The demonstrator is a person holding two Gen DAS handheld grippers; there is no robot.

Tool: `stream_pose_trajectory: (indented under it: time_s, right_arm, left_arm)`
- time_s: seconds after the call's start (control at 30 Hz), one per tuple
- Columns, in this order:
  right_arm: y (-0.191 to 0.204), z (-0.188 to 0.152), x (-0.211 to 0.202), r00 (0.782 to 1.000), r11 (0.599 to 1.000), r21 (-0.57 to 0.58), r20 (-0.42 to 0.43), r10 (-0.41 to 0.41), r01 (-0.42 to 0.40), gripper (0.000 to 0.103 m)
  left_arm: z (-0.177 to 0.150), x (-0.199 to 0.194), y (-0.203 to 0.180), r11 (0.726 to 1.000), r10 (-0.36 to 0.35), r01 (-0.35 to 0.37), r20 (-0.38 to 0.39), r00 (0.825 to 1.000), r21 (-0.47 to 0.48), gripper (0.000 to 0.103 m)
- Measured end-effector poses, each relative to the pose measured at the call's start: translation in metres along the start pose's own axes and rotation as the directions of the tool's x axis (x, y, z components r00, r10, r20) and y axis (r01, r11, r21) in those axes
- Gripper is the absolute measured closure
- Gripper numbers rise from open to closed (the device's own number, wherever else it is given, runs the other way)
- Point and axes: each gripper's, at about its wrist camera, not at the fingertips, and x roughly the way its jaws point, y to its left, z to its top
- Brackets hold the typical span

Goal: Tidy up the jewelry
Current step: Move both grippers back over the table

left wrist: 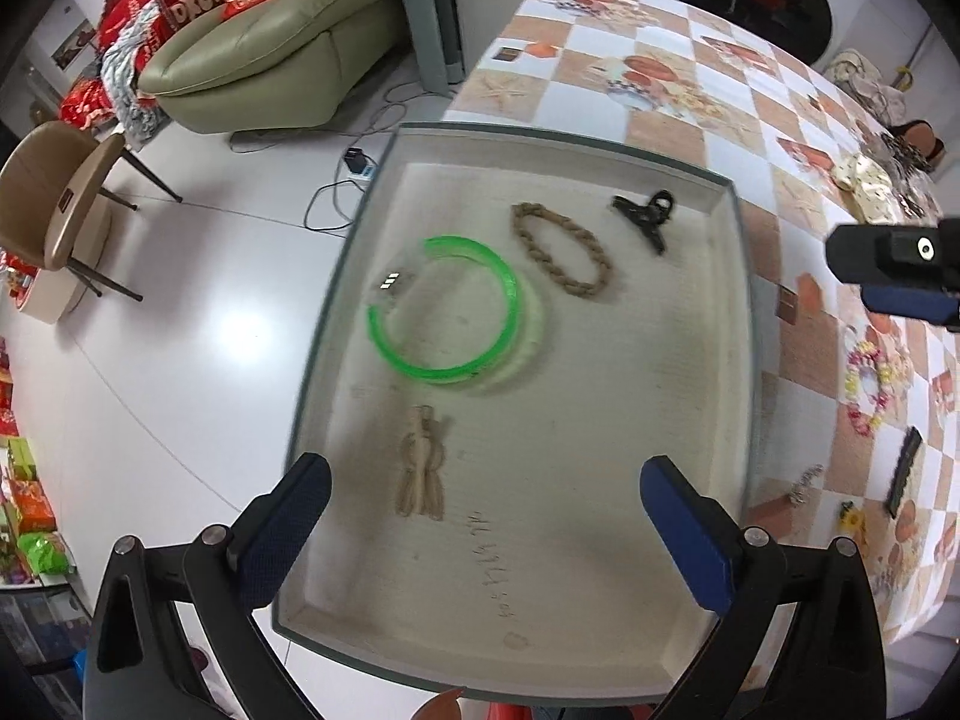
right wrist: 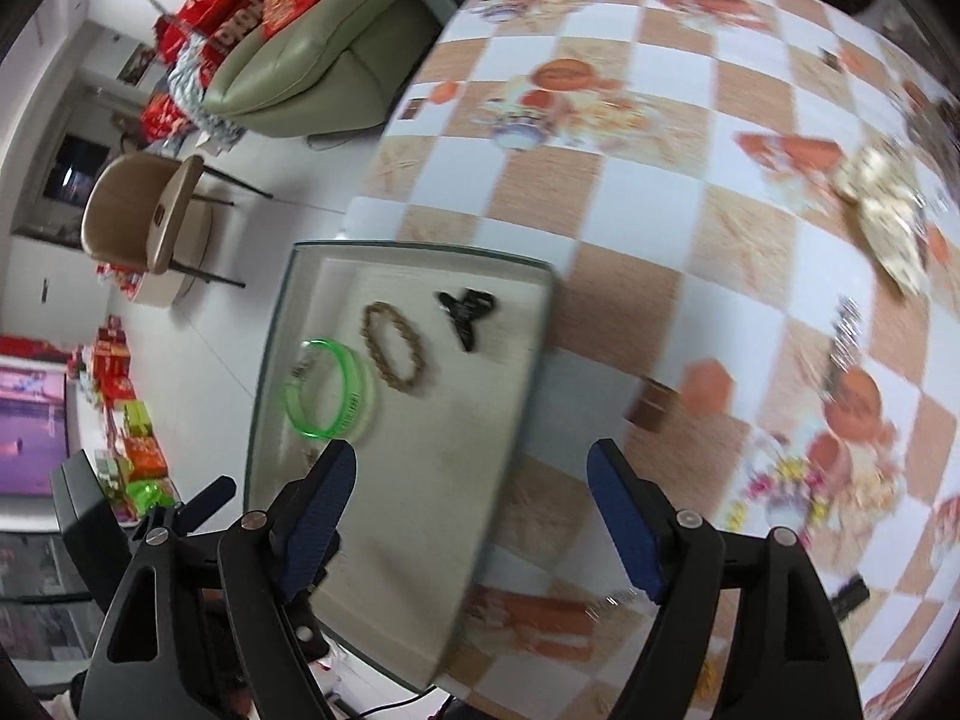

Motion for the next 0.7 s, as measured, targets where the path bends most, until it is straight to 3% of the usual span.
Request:
stream_pose_trajectory:
  time_s: [0.2, 0.3, 0.7]
  right_arm:
    - [-0.047, -0.018, -0.028, 0.999, 0.995, 0.103, 0.036, -0.017, 0.013, 0.019]
    - [-0.069, -0.027, -0.040, 0.998, 0.989, 0.143, 0.055, -0.030, 0.022, 0.000]
    - [-0.162, -0.080, -0.072, 0.992, 0.937, 0.331, 0.029, -0.123, 0.106, 0.000]
  left_arm:
    - [0.008, -0.012, -0.029, 0.999, -0.012, 0.012, 0.009, 1.000, 0.046, 0.000]
    - [0.012, -0.018, -0.046, 0.997, -0.030, 0.029, 0.012, 0.999, 0.076, 0.000]
    - [0.024, -0.031, -0.124, 0.968, -0.073, 0.069, 0.008, 0.997, 0.241, 0.000]
